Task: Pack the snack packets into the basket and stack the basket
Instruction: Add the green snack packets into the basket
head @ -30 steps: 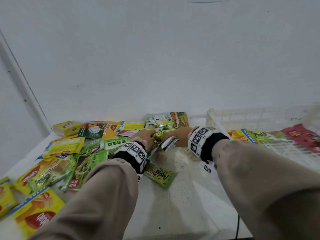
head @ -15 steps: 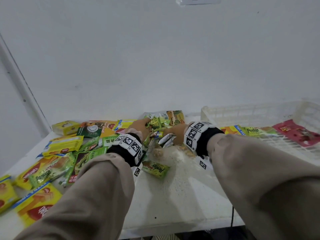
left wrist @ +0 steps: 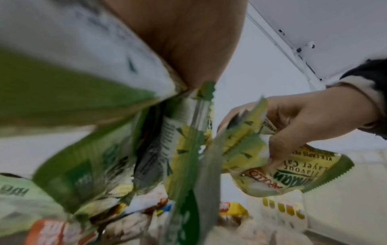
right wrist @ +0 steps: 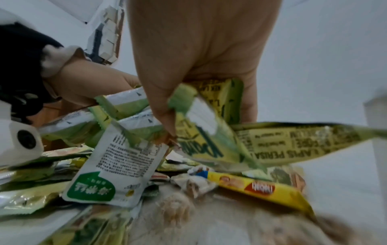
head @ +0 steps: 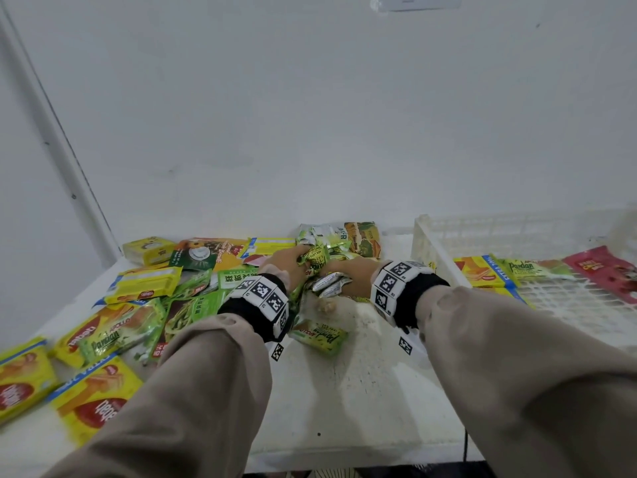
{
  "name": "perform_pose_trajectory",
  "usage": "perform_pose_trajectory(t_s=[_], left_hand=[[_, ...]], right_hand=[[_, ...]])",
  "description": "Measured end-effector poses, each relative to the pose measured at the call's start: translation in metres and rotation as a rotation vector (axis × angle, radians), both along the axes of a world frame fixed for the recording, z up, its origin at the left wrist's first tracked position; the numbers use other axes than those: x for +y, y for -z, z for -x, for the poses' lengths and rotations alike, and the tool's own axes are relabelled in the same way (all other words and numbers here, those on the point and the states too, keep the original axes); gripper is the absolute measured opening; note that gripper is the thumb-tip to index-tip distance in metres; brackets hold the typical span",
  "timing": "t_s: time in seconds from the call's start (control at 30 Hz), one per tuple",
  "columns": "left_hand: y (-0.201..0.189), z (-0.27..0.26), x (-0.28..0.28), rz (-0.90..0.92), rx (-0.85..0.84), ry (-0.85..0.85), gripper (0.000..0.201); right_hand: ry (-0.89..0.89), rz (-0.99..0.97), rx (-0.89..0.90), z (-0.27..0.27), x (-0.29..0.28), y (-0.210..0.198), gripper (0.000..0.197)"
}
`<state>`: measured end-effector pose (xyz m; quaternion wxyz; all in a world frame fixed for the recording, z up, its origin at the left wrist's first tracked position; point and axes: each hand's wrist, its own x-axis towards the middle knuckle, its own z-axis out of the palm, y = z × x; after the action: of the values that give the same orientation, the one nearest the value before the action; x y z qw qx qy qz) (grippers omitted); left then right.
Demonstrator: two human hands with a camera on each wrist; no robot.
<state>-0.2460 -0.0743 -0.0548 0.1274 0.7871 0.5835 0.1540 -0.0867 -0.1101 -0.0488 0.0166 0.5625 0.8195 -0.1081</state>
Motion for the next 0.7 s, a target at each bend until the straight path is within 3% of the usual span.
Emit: perform_pose_trajectory(t_s=[0.17,0.37,0.53,0.7], left_hand=[[-0.018,0.003,0.002,-0.003,-0.070,-0.006,0.040],[-0.074,-0.006,-0.003,-0.206,-0.239,0.011,0.033],[-0.113,-0.040,-0.023,-0.330,-0.361,0.083,0.030],[-0.141,-0.104,-0.046,-0.400,-0.443,0.241,0.029]], right_hand=[[-0.027,-0.040,-0.032,-0.002,-0.005,-0.025,0.040],[-0.057,-0.122,-0.111,-0.024,-0.023,-0.092,0.037],[-0.039,-0.188,-0.070,-0.077,-0.051,-0.141,0.040],[0.049,-0.236,-0.053,-0.155,-0.086,-0.162,0.040]])
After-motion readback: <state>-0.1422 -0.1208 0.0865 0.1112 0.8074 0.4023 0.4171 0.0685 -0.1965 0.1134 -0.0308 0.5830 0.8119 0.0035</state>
